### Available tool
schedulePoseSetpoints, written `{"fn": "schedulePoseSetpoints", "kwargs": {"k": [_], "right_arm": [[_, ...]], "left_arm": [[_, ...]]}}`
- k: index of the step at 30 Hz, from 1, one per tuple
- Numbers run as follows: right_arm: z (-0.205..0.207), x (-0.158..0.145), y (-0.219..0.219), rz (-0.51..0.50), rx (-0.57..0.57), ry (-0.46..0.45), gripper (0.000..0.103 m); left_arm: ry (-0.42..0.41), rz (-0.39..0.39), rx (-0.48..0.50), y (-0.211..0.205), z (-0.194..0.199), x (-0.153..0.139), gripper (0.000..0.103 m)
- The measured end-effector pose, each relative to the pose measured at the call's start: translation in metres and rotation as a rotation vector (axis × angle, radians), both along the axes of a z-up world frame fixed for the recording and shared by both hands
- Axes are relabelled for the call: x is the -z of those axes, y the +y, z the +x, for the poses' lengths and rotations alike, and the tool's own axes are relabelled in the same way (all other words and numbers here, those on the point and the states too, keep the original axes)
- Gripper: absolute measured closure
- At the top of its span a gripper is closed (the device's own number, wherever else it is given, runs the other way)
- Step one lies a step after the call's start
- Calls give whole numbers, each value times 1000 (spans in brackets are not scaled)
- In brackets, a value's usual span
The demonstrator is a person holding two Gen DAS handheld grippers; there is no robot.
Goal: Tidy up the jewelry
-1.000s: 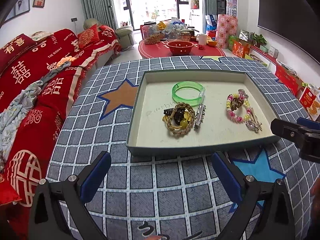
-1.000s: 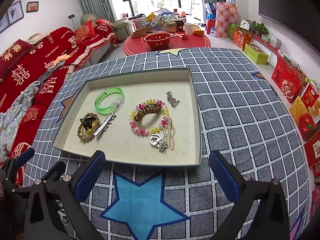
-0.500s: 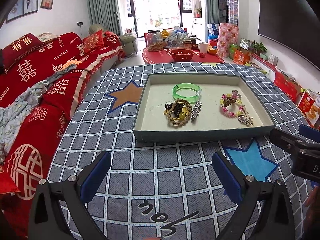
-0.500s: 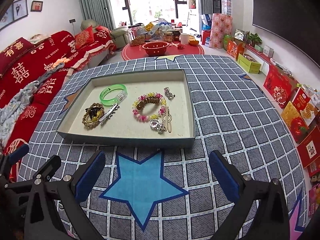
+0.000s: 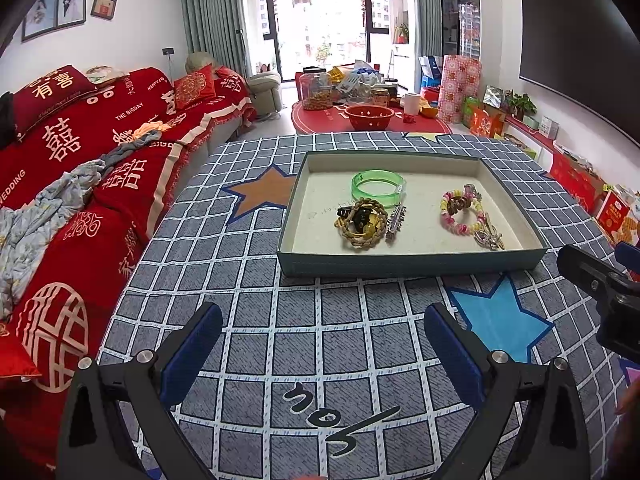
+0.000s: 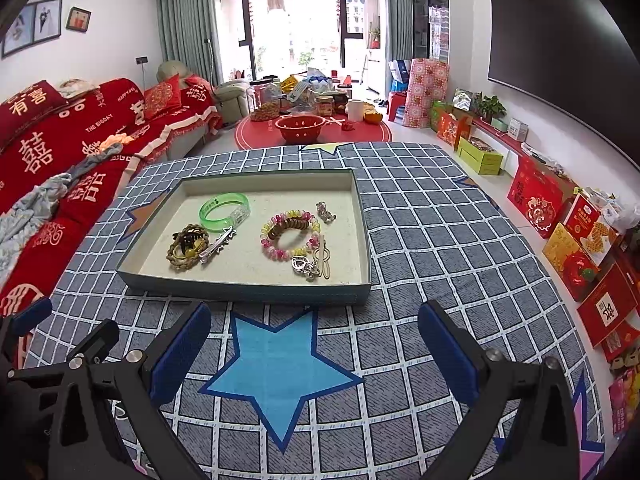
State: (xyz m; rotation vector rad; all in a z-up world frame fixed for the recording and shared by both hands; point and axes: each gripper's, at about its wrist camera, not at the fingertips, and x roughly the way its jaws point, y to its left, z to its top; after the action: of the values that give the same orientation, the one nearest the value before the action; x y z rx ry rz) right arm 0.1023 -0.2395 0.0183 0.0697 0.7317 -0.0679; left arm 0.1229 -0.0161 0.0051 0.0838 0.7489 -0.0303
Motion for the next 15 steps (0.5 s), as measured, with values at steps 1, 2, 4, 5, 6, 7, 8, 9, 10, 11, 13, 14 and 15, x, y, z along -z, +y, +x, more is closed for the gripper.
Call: {"fn": "schedulePoseSetpoints", "kwargs": {"k": [1, 2, 4, 5, 6, 7, 8, 9, 10, 11, 13, 14, 15], "right_arm": [[-1, 0, 0, -1, 0, 0, 0], [-1, 0, 0, -1, 0, 1, 0], [-2, 0, 0, 0, -2, 0, 0], [-1, 0, 0, 1, -2, 1, 0], [-1, 0, 0, 1, -4, 2, 0], [-3, 1, 1, 1, -5, 3, 0], [-3, 1, 1, 1, -7, 3, 0], [-4, 1, 1, 1, -8, 3, 0], [-4, 1, 2, 1, -9, 2, 0], [-4, 1, 2, 1, -10, 0, 0], [-6, 0, 2, 1, -12, -1, 0], [-5, 1, 3, 1, -11, 0, 0], [-6, 0, 2, 0, -11, -1, 0]], "left_arm": [[-2, 1, 1, 0, -1, 0, 0], [-4, 1, 1, -1, -1, -1, 0], [-7, 1, 1, -1, -2, -2, 0], [-8, 0, 1, -1, -2, -2, 0], [-7, 0, 1, 0, -2, -2, 0], [-7, -1, 2, -1, -2, -2, 0], [-7, 0, 2, -1, -2, -2, 0], [-8, 1, 1, -1, -2, -2, 0], [-8, 2, 1, -1, -2, -3, 0], [-7, 1, 2, -1, -2, -3, 0], [-8, 2, 2, -1, -3, -3, 0], [-9, 2, 0, -1, -3, -3, 0], [-9, 1, 0, -1, -3, -3, 0]]}}
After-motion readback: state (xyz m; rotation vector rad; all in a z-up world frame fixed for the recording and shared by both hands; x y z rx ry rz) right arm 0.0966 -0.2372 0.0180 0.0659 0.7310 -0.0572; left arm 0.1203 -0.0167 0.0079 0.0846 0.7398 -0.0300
